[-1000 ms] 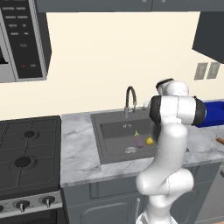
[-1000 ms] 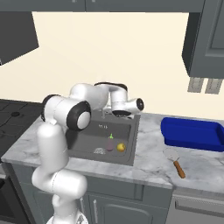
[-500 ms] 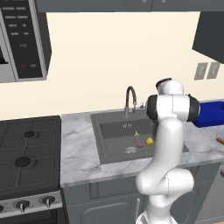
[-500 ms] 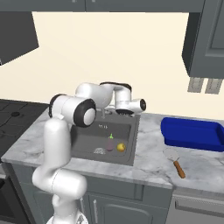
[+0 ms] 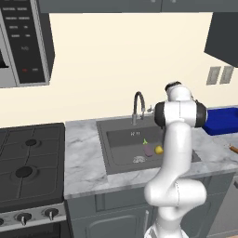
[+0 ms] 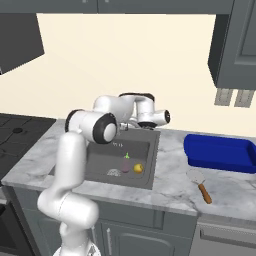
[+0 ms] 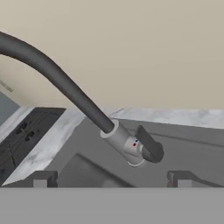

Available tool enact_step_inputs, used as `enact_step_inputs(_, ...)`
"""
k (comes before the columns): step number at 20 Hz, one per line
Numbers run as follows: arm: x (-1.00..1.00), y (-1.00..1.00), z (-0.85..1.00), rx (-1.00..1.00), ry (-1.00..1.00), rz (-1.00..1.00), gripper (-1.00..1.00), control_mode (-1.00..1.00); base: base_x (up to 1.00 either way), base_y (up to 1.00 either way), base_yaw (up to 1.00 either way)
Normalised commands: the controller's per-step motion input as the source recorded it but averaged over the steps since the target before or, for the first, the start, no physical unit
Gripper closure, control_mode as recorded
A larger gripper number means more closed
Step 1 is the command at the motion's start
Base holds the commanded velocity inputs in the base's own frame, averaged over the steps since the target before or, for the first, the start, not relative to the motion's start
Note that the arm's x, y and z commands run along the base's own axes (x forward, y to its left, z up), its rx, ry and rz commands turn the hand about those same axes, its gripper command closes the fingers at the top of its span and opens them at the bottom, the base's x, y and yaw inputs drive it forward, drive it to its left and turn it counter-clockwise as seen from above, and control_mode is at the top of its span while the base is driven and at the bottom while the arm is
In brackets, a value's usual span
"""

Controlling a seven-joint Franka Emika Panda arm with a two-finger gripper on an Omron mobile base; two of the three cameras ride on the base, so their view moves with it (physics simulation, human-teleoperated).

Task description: Pick up all produce items and place them in the sink. Turn on the sink faucet to wash them. Then turn the sink off and put them in the tray.

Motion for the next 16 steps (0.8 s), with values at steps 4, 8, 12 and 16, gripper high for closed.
enact_step_inputs(4,0.0,0.0,-0.14,0.0,0.0,0.03,-1.0,-1.0,0.0,0.0,0.0)
enact_step_inputs(8,0.0,0.0,-0.15,0.0,0.0,0.02,-1.0,-1.0,0.0,0.0,0.0)
enact_step_inputs(12,-0.01,0.09,-0.11,0.0,0.0,0.01,-1.0,-1.0,0.0,0.0,0.0)
enact_step_inputs(16,0.0,0.15,0.0,0.0,-0.04,0.01,-1.0,-1.0,0.0,0.0,0.0)
